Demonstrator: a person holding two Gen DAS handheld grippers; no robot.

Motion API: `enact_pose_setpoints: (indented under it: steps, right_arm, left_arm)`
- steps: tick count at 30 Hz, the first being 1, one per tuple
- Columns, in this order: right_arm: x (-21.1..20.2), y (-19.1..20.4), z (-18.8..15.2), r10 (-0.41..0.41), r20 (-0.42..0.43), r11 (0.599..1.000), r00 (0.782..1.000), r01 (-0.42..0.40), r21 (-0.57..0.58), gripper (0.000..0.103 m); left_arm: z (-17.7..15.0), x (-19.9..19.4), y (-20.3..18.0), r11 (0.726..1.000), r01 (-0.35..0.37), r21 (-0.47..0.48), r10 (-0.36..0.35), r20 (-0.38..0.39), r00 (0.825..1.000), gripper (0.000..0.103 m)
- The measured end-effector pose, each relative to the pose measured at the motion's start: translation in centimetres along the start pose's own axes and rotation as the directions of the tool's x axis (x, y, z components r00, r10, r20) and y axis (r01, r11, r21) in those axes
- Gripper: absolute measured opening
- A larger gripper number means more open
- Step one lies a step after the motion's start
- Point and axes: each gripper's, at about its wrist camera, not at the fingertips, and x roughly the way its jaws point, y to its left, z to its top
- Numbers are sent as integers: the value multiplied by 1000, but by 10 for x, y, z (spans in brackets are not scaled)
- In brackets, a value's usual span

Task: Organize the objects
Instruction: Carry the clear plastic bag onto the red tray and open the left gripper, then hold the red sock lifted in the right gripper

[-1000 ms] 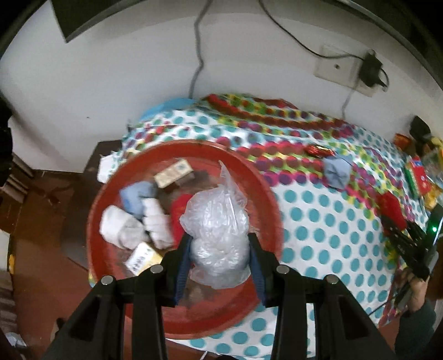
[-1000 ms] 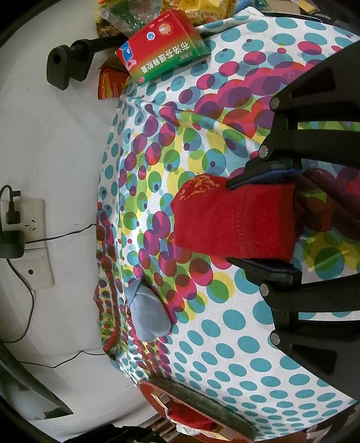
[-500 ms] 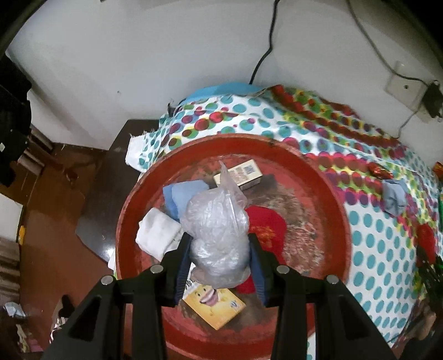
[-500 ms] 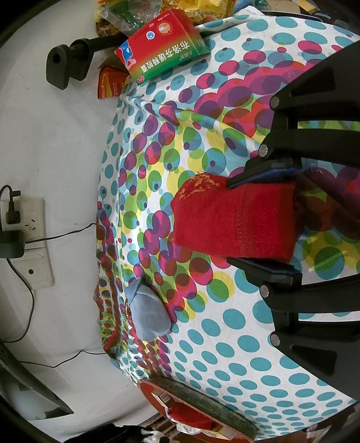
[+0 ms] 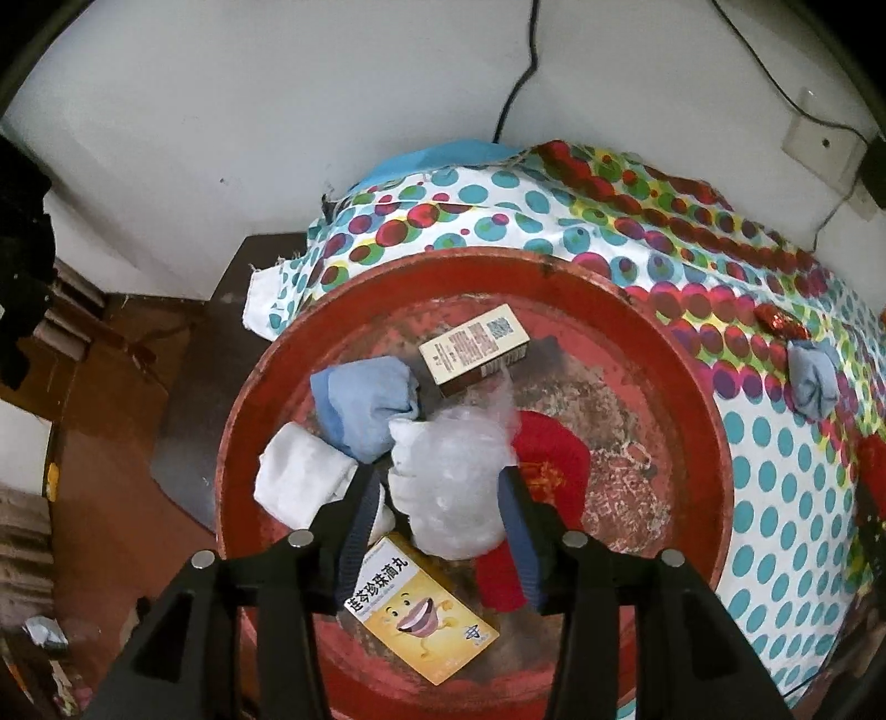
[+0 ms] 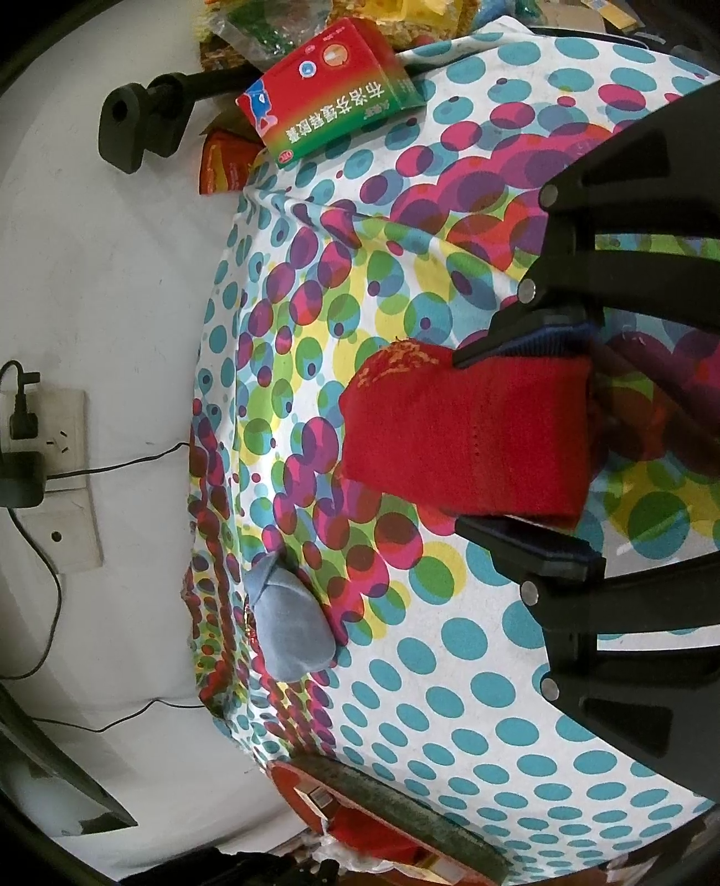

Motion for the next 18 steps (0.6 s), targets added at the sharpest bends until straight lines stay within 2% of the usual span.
enact_pose_setpoints:
  steps: [5, 18]
  right_arm:
    - [2, 0, 1, -10, -8, 1000, 1000, 10, 2, 56]
    - [3, 4, 0, -46, -16, 999, 999, 45, -29, 57]
  left_arm:
    - [-5, -5, 1, 1000, 21, 7, -21, 13, 1000, 51]
    - [-37, -42, -1, 996, 83, 43, -87, 98, 991, 51]
